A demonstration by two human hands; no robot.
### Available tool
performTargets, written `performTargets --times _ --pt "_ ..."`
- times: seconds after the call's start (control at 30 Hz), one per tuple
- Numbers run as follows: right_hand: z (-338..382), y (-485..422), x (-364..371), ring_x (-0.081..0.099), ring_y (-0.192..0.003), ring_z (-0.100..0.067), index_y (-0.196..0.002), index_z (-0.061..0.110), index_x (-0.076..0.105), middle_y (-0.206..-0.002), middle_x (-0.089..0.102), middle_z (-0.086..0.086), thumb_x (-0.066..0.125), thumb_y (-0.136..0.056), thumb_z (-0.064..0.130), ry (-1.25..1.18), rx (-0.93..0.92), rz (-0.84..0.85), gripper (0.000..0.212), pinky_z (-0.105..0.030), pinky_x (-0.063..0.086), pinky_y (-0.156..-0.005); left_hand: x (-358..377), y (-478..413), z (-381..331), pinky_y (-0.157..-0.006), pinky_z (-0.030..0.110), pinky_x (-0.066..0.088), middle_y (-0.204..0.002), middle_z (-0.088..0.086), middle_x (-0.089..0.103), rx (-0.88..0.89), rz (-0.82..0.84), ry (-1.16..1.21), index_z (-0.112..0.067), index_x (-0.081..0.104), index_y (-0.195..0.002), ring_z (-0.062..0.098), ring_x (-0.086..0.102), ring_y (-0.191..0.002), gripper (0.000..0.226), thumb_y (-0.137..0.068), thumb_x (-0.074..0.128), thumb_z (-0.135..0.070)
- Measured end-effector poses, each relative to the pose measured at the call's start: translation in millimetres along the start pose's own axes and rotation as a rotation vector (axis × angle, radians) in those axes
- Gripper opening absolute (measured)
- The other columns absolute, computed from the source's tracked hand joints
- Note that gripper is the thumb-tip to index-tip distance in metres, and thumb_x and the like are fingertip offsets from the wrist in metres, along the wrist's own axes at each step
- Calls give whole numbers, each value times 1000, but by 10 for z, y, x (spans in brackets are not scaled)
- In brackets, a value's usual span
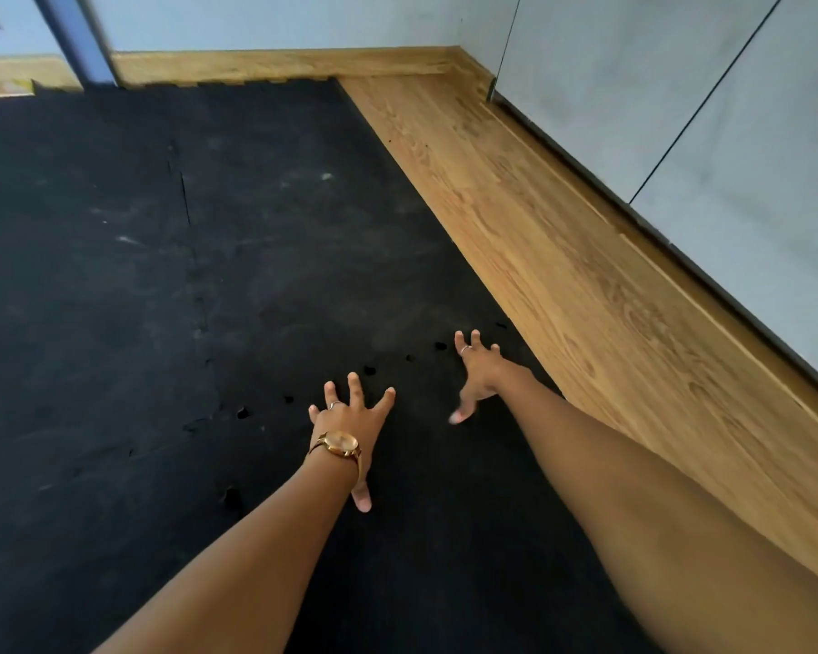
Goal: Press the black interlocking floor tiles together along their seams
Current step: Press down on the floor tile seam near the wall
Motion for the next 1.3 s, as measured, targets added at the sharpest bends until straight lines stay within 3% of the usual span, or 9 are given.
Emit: performTargets --times 0.1,0.3,0.5,0.67,0.77,0.9,1.03,1.17,1.3 --pt "70 -43 91 -14 -147 -37 -151 23 -21 -160 -26 -1 90 -59 40 18 39 14 145 -63 18 -113 41 -45 24 -114 60 20 -157 19 -18 -25 -15 16 -23 -27 -147 49 -6 -142 158 -46 94 -40" --pt "198 -57 -21 7 -148 -40 -153 12 -8 -163 9 -10 93 -52 38 162 63 -109 146 -61 32 -110 12 -95 21 -109 57 30 -158 17 -16 -24 37 -28 -14 -18 -150 48 -2 -143 155 -47 94 -41" --pt "474 116 216 -8 -147 -40 -152 17 -14 -162 -19 -1 84 -71 20 79 -38 16 127 -62 17 -115 -38 -32 28 -110 56 30 -158 17 -15 -16 -10 -5 -13 -16 -151 47 -2 -143 153 -48 94 -41" --pt "756 298 470 -19 -144 -43 -149 31 -24 -158 -30 5 89 -62 34 69 -138 70 142 -70 14 -111 82 97 251 -118 54 6 -153 26 -25 -154 -133 53 -4 -22 -147 40 -14 -144 161 -44 87 -60" --pt "763 281 473 -14 -145 -45 -149 33 -22 -159 -26 6 92 -56 34 108 -117 12 148 -72 19 -108 140 64 405 -119 52 1 -154 27 -21 -202 -140 117 -1 -22 -147 42 -16 -143 167 -36 84 -69" --pt "827 304 405 -12 -145 -44 -151 30 -17 -161 -22 6 93 -54 31 163 -62 -4 147 -72 25 -106 117 44 483 -119 46 -5 -158 20 -12 -93 -189 136 -6 -16 -150 37 -14 -145 168 -31 76 -80" --pt "1043 355 397 -16 -145 -43 -155 18 3 -160 -25 2 89 -63 21 293 -83 -54 126 -74 18 -107 78 106 639 -120 45 1 -159 15 3 -21 -237 129 -16 -9 -153 33 1 -147 159 -34 70 -86" --pt "1014 316 450 -13 -147 -36 -151 18 -19 -160 -25 3 92 -57 22 79 -131 2 146 -67 14 -113 38 142 670 -119 42 18 -154 15 15 2 -273 115 -16 -2 -153 34 16 -143 156 -34 72 -84" --pt "986 283 520 -17 -147 -35 -151 16 -19 -160 -26 2 92 -54 37 30 -151 -21 149 -66 8 -114 86 116 648 -121 43 7 -158 15 9 -46 -294 108 -14 -4 -153 33 7 -146 154 -38 74 -80"
Point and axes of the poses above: each hand's wrist, its own y-axis away from the middle knuckle, its own x-axis out of the palm, z = x × y, the point moved 8 cm from there along -y, towards the middle knuckle
